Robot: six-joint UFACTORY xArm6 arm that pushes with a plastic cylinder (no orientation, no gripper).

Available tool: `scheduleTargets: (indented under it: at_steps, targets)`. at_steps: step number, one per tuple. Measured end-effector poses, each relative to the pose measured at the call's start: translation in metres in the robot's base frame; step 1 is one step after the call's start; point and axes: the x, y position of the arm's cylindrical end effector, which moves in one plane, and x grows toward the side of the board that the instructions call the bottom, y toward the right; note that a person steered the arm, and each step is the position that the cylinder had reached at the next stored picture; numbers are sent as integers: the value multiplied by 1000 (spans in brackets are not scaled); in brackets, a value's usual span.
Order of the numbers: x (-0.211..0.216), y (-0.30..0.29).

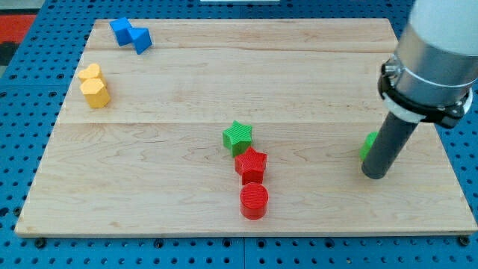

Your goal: Move the green circle towards the bottom right of the board

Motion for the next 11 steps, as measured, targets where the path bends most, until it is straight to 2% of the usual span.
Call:
scheduleTargets:
  at_steps: [1, 2, 3, 4, 5, 6, 7, 8, 9, 10, 11]
  targets:
    - [-50, -17]
    - [-75, -43]
    - [-106, -14]
    - [-49, 22]
    - [17, 14]
    - [-26, -14]
    - [-20, 42]
    - [-2, 50]
    - [10, 36]
    - [-11, -16]
    - [-73, -147]
